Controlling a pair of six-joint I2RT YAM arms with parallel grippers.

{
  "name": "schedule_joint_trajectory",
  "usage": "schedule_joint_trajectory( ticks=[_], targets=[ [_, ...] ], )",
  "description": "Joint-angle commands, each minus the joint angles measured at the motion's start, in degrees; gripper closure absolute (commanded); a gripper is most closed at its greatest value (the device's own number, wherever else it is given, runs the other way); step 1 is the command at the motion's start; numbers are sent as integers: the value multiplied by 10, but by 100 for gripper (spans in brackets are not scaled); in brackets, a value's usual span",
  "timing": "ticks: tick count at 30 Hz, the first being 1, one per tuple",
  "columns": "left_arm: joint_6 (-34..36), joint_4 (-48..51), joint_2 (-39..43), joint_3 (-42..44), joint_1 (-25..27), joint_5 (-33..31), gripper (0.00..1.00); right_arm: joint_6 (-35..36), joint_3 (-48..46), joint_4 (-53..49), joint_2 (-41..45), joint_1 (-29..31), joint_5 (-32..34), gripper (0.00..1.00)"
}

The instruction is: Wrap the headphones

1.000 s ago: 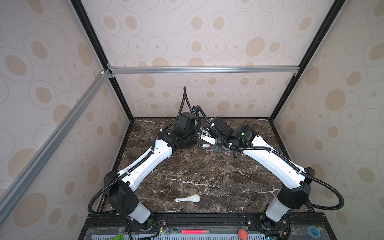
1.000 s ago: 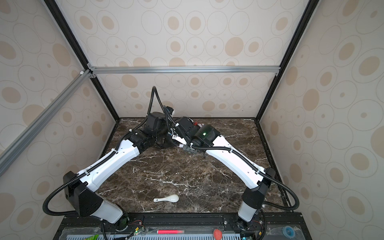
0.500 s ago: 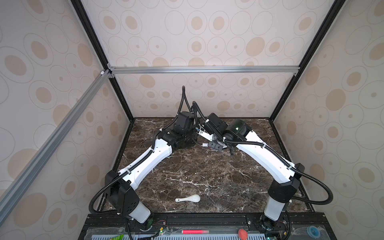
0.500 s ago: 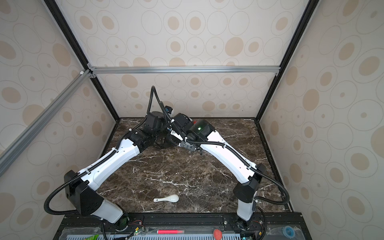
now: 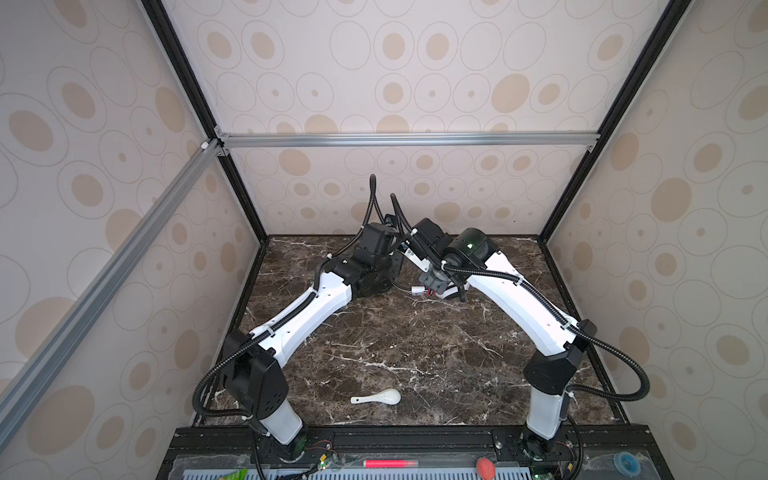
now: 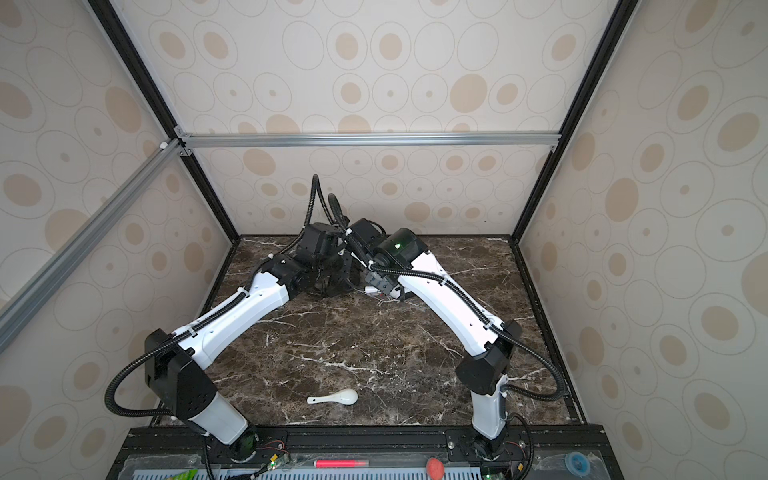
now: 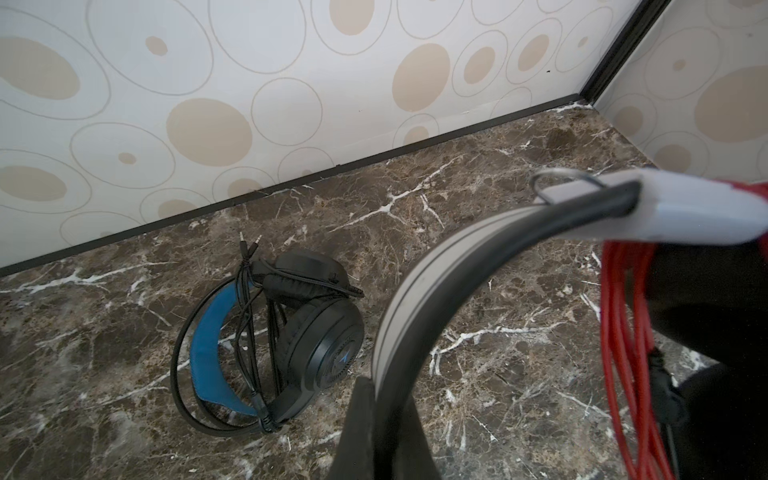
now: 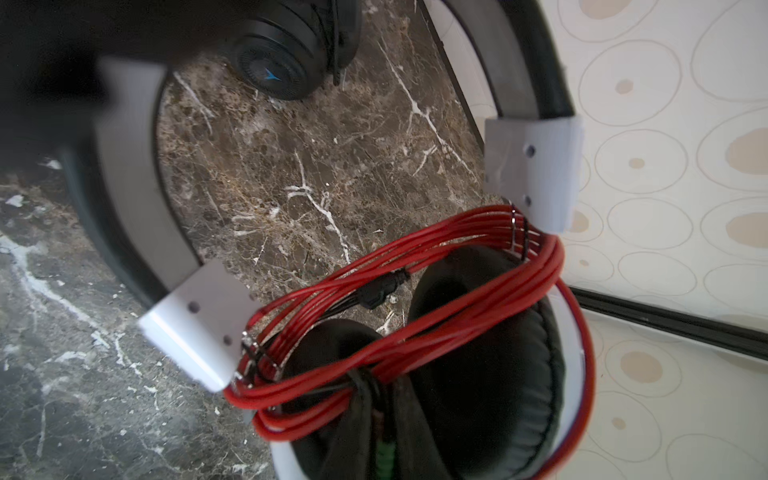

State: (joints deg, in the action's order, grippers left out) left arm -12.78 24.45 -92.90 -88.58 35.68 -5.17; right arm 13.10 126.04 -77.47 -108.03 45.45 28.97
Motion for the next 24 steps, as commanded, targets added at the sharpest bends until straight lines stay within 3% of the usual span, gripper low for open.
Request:
schedule_joint_trajectory(
  ticks=[1, 24],
  targets=[
    [5, 36, 19, -35, 20, 70, 100, -44, -19, 54, 9, -46, 73, 87],
    [-15, 53, -2, -52, 15, 62, 100, -49, -25, 94, 57, -55, 30, 61]
  ],
)
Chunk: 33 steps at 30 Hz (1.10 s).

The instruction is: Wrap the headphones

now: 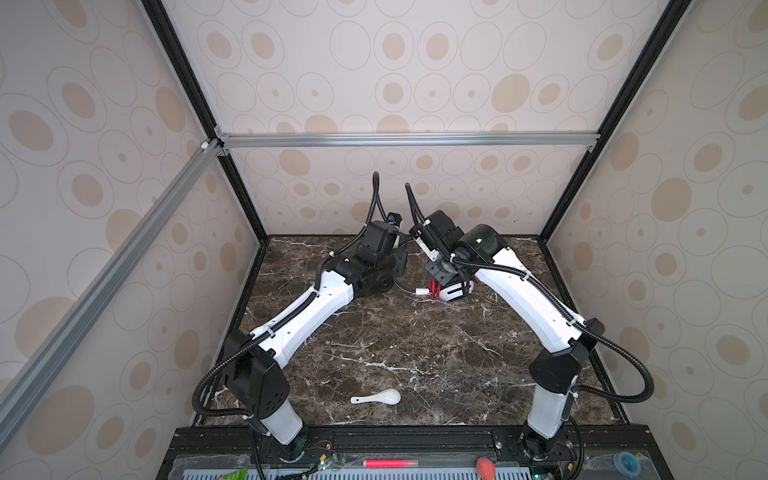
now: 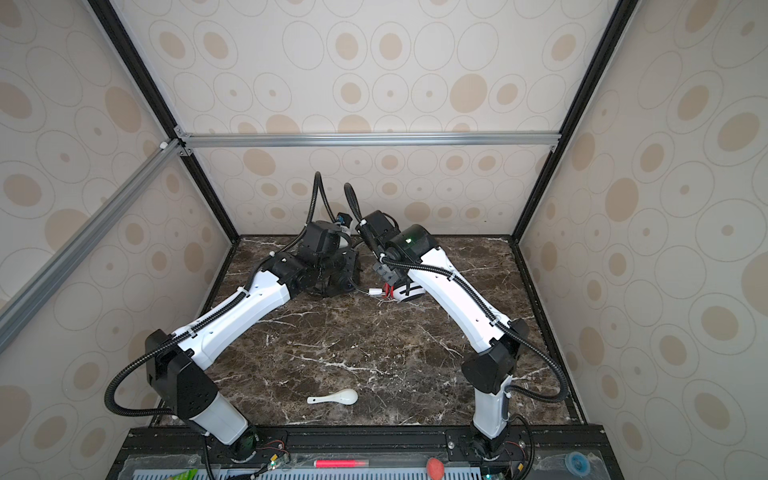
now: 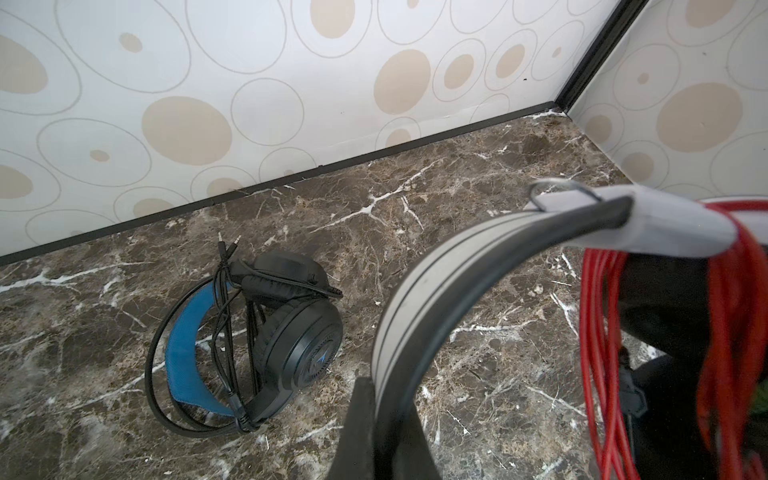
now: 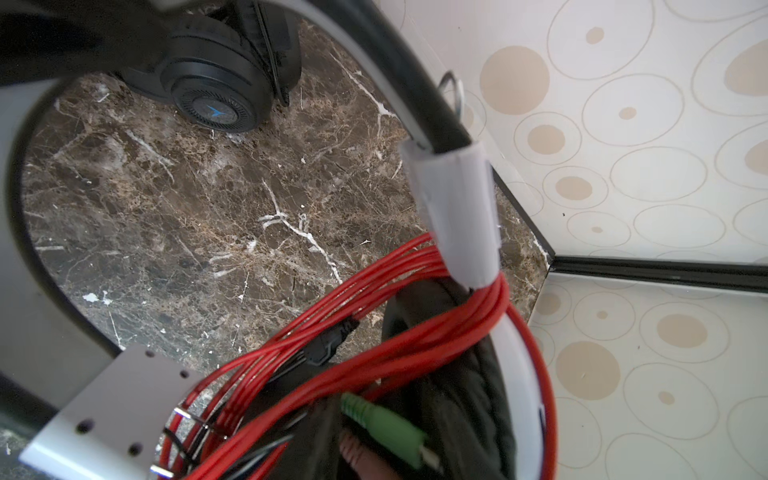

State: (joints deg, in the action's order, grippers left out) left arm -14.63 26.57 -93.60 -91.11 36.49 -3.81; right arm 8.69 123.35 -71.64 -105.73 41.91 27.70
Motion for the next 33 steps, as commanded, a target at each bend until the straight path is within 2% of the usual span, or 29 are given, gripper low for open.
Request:
schedule_joint_trajectory(
  ticks=[1, 5, 18, 29, 33],
  targets=[
    [3, 30, 4, -25, 7, 49, 100, -5, 1, 38, 38, -19, 39, 59],
    [2, 30, -4, -26, 5, 52, 100, -11, 3, 43, 51, -20, 24, 51],
    [2, 43, -6, -32, 5, 57, 100, -12, -27, 93, 81, -19, -9, 40],
    [8, 58, -9, -44, 5, 62, 100, 2, -28, 142, 81, -19, 3, 28],
    [7, 59, -10, -46, 5, 61, 100, 4, -23, 149, 81, -19, 8, 27]
  ],
)
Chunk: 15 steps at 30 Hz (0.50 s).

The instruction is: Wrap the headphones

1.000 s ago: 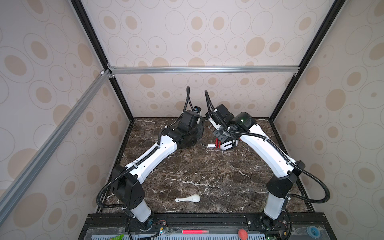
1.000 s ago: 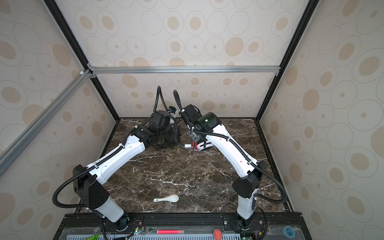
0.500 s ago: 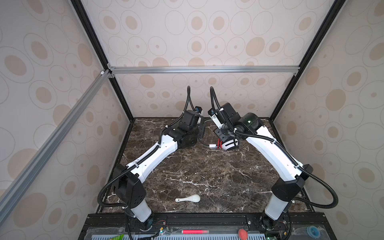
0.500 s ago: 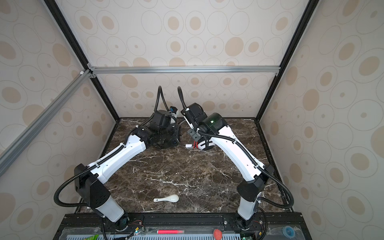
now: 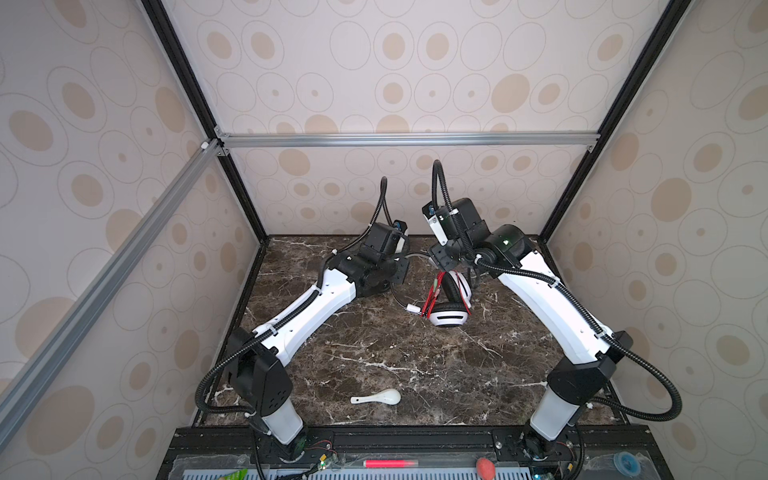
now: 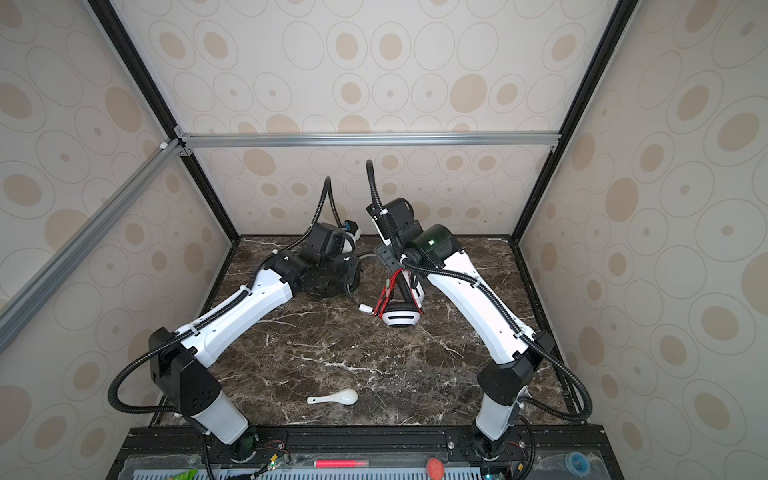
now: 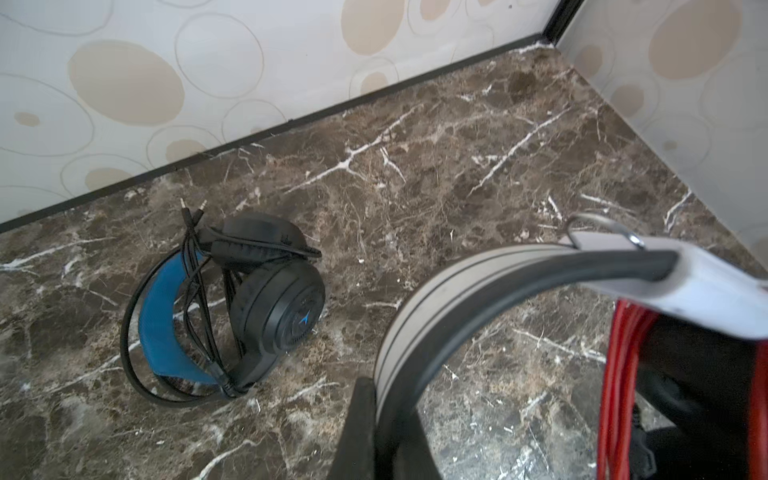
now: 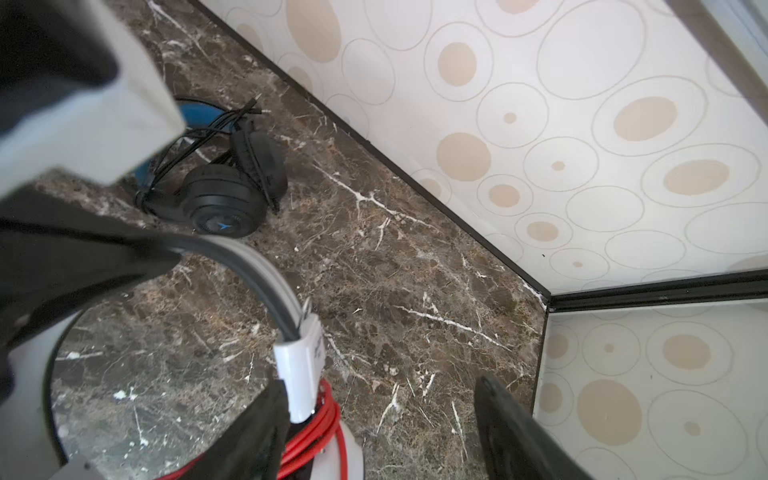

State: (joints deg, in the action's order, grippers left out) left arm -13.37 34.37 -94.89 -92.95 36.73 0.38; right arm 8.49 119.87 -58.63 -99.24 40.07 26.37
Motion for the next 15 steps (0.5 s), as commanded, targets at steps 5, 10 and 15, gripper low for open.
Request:
schedule_joint_trajectory(
  ticks=[5, 10, 15],
  targets=[
    [-11, -21, 1, -28, 3, 21, 100, 12, 14, 21, 16, -2, 41, 25],
    [-18, -17, -4, -28, 3, 17, 100, 11, 14, 17, 22, -11, 63, 22],
    [-41, -18, -14, -28, 2, 10, 100, 4, 1, 32, 40, -41, 60, 14]
  ],
)
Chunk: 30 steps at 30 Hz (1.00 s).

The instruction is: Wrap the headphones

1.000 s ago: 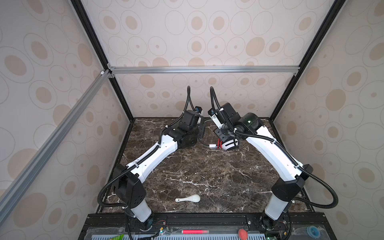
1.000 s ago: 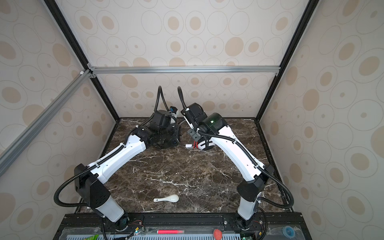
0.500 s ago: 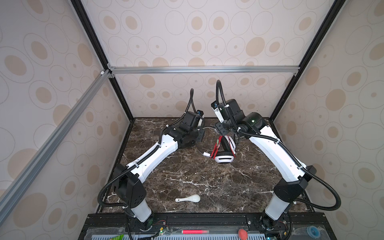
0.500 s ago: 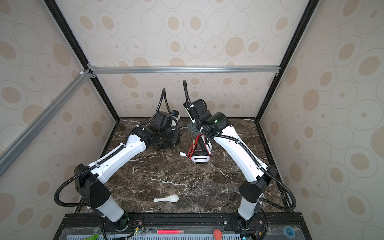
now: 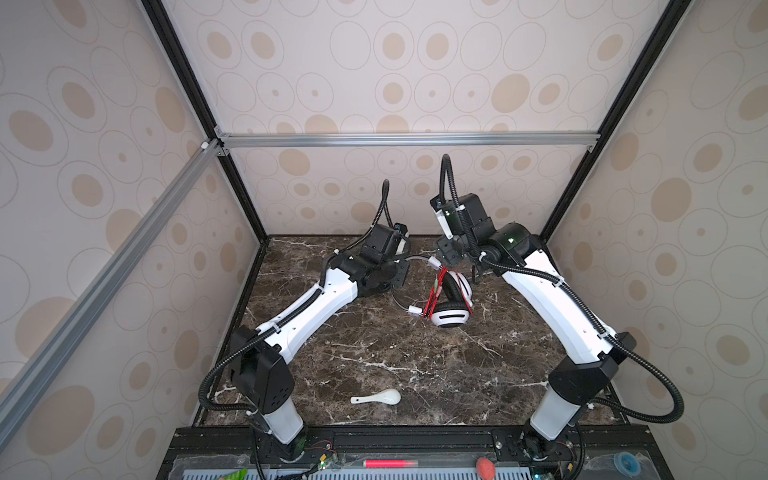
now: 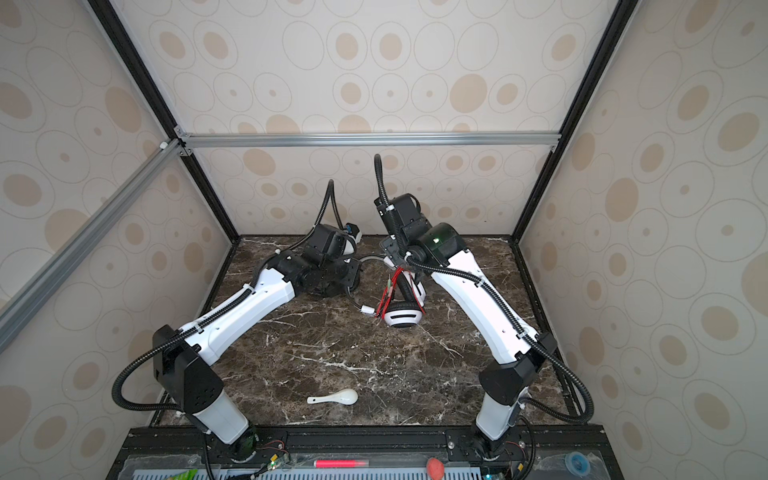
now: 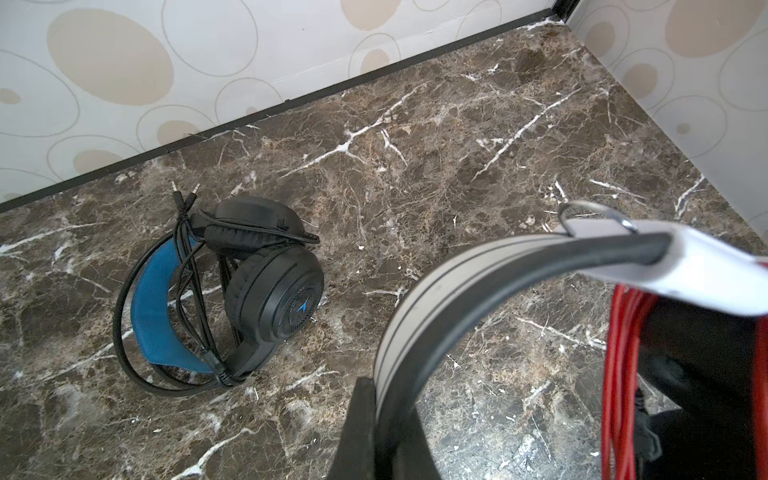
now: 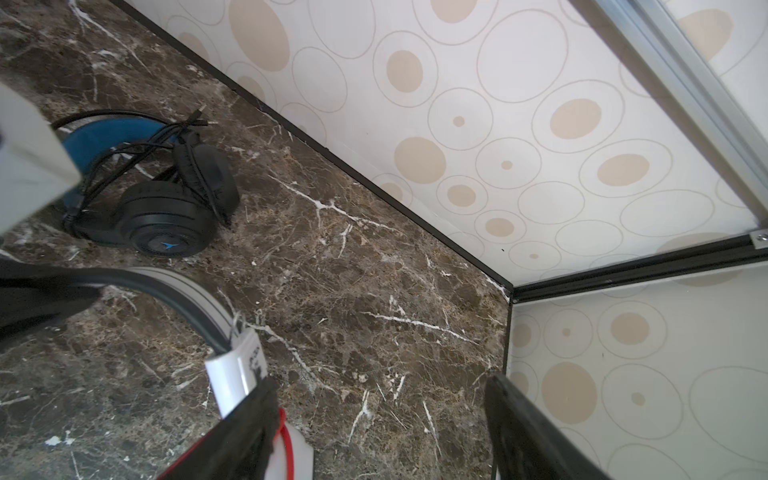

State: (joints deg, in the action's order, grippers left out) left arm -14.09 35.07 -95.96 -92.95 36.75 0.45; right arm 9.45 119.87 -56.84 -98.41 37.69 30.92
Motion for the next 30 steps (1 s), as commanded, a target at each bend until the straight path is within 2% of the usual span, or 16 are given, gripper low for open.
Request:
schedule_joint_trajectory(
  ticks=[1, 2, 10, 14, 21, 30],
  targets=[
    [-42, -26, -6, -27, 2, 8, 100, -8, -3, 18, 36, -25, 11, 7],
    [-54, -28, -9, -25, 2, 7, 100, -13, -10, 25, 41, -35, 7, 1],
    [-165, -100, -33, 17, 3, 21, 100, -106, -144, 100, 130, -140, -64, 0],
    [-206, -130, -64, 16, 4, 17, 100, -115, -209, 127, 170, -161, -63, 0],
    [-252, -146, -152, -50, 6, 11, 100, -124, -294, 165, 216, -170, -73, 0],
    [-279, -135, -284, -184, 11, 3, 100, -133, -370, 201, 250, -171, -100, 0]
  ],
)
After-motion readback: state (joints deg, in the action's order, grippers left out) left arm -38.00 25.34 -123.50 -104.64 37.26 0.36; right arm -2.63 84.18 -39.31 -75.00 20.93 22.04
